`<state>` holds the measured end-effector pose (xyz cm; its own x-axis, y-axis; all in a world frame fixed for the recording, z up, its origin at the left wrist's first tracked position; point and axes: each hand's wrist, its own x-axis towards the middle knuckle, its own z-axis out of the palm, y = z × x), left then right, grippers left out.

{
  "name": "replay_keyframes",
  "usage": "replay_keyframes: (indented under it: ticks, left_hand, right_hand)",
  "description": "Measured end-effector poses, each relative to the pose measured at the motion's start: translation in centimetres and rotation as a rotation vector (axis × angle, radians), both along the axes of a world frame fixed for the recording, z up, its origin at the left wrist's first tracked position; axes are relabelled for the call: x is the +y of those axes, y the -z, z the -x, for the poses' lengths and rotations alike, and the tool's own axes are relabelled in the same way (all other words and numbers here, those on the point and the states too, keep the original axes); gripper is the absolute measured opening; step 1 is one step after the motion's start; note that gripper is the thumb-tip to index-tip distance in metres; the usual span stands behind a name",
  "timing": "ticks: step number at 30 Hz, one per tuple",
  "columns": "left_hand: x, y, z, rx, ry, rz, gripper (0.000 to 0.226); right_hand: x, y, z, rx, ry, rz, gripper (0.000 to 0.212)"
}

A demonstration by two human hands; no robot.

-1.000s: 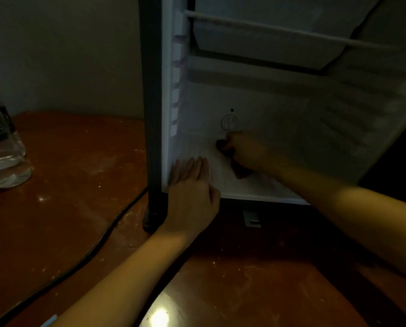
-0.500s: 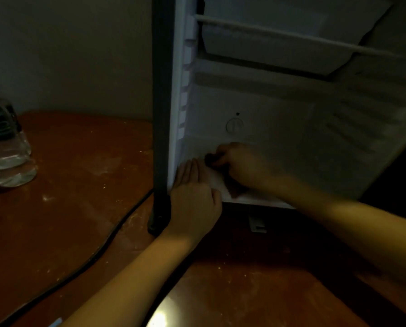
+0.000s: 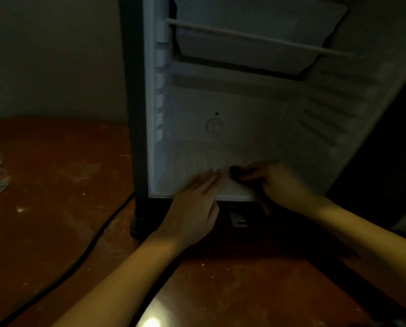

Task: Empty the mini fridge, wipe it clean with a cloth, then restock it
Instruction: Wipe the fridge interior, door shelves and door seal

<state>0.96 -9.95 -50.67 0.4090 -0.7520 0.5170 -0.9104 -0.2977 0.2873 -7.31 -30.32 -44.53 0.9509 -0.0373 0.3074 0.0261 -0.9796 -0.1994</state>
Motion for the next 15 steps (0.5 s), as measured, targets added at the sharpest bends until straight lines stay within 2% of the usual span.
replay_keyframes:
  ticks: [3,7,10,13,15]
  left_hand:
    - [-0.2,0.1,-0.3,-0.028,0.034,-0.028,0.057]
    - [0.0,0.3,-0.6,-0.027,0.027,-0.052,0.054]
    - [-0.1,0.4,-0.5,-0.019,0.014,-0.045,0.055]
    - [-0.2,0.6,-0.4,-0.033,0.0,-0.018,0.055]
    - [-0.3,0.6,-0.3,-0.039,-0.016,-0.002,0.052]
  right_hand:
    - [-2.1,-0.5,-5.0,0.113,0.146,-0.042,0.043]
    - [-2.7,-0.7,-9.4,0.107,0.214,-0.095,0.048]
    - [-1.1,-0.1,-6.9,0.04,0.122,-0.143,0.055]
    - [0.1,1.0,-0.8,0.033,-0.08,-0.095,0.059]
    - [0.4,1.6,3.0,-0.021,-0.135,-0.061,0.059]
